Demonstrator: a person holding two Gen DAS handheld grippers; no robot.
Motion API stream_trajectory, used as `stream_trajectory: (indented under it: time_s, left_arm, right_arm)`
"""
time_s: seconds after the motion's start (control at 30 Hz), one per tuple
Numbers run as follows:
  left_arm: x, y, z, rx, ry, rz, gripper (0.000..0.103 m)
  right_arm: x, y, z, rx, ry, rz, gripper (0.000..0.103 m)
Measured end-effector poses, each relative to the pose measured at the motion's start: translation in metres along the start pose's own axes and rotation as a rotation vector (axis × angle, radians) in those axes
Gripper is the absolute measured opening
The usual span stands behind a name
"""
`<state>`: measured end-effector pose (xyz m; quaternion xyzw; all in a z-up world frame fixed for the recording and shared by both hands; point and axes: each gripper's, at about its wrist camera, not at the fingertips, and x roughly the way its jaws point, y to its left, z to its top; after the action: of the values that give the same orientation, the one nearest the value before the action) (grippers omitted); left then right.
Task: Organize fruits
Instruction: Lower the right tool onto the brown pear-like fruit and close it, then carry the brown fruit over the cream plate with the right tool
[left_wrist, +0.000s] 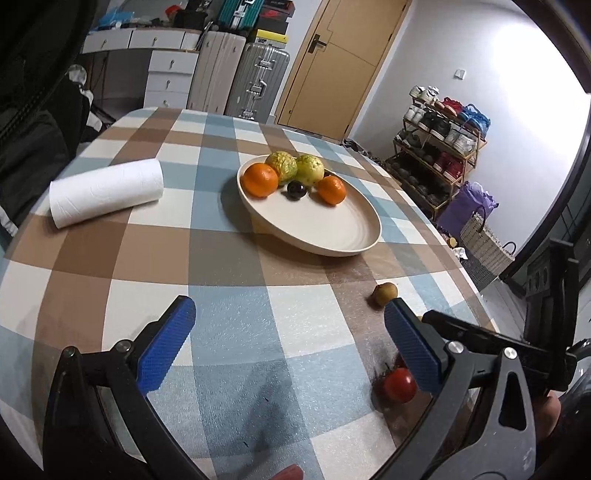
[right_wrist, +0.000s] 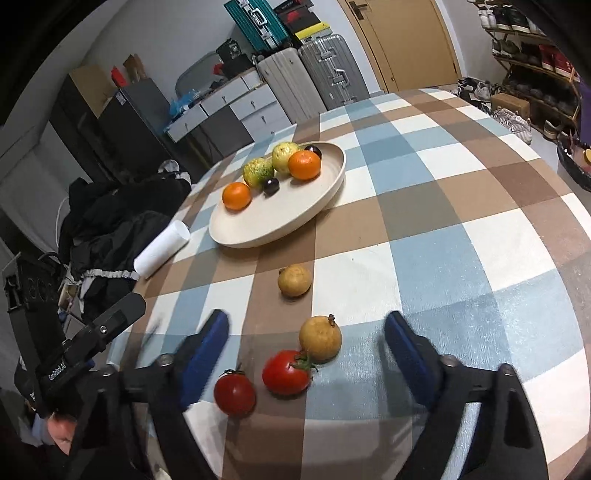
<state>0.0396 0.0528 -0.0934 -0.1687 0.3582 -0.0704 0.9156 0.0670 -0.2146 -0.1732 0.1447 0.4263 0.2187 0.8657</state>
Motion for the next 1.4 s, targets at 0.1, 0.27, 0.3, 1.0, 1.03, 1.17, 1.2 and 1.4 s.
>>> stream_trajectory:
  time_s: [0.1, 0.27, 0.3, 1.0, 1.03, 1.17, 1.2, 1.4]
  left_arm:
    - [0.001, 0.001, 0.001, -0.010, -0.001, -0.004, 0.102]
    - [0.012, 0.002, 0.006, -0.017, 0.018, -0.008, 0.102]
    - [0.012, 0.002, 0.006, -0.018, 0.020, -0.008, 0.102]
    - [0.061, -0.060, 0.029, 0.154, 0.125, -0.014, 0.102]
    - [0.064, -0.064, 0.030, 0.162, 0.135, -0.021, 0.102]
    - [0.085, -0.077, 0.032, 0.192, 0.221, -0.040, 0.102]
    - [0.089, -0.081, 0.032, 0.202, 0.231, -0.045, 0.102]
    - [0.105, -0.100, 0.029, 0.253, 0.265, -0.055, 0.102]
  right_arm:
    - [0.005, -0.002, 0.000, 0.017, 0.026, -0.031, 0.064]
    - [0.006, -0.007, -0.001, 0.039, 0.051, -0.026, 0.050]
    - [0.008, -0.008, -0.002, 0.038, 0.058, -0.025, 0.045]
    - [-0.007, -0.035, -0.004, 0.070, -0.018, 0.008, 0.026]
    - [-0.012, -0.040, -0.003, 0.080, -0.036, -0.010, 0.026]
    - [-0.028, -0.056, 0.001, 0.109, -0.096, -0.010, 0.026]
    - [-0.032, -0.057, 0.002, 0.108, -0.107, -0.014, 0.026]
    - [-0.045, -0.073, 0.006, 0.124, -0.138, -0.024, 0.026]
